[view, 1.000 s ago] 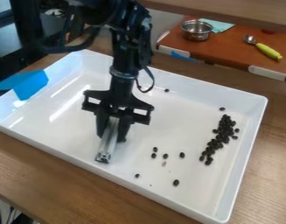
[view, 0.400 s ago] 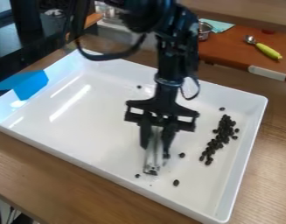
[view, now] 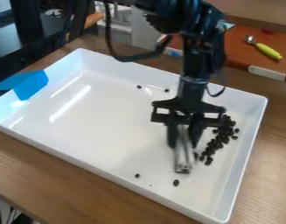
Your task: Sweep into pile
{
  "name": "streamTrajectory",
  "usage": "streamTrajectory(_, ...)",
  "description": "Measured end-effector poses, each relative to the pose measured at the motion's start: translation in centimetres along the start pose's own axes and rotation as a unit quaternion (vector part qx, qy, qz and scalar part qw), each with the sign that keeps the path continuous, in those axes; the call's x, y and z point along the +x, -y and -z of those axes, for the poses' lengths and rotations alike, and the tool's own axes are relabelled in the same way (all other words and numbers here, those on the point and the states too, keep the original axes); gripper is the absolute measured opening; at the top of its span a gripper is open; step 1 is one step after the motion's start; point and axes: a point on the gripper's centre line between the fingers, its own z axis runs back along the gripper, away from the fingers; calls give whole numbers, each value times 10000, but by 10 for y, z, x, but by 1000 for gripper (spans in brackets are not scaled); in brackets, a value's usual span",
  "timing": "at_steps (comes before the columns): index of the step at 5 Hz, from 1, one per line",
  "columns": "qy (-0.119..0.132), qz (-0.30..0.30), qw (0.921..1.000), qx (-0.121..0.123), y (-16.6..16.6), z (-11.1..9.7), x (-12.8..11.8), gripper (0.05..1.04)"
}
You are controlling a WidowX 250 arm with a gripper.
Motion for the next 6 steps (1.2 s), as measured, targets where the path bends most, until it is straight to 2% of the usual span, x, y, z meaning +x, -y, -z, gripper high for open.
streamTrajectory(1,-116,-177,9997,-93,12,-3,6,381)
streamTrajectory(2,-394,-284,9987,-158,13,-5,5,381)
streamTrajectory(3,-630,-312,9970,-323,3,-14,6,381)
streamTrajectory(4,-577,-355,9951,-721,-19,-51,9,381)
streamTrajectory(5,-565,-221,9933,-981,-37,-75,0,381)
streamTrajectory(6,-427,-13,9966,-705,-54,-70,-6,381)
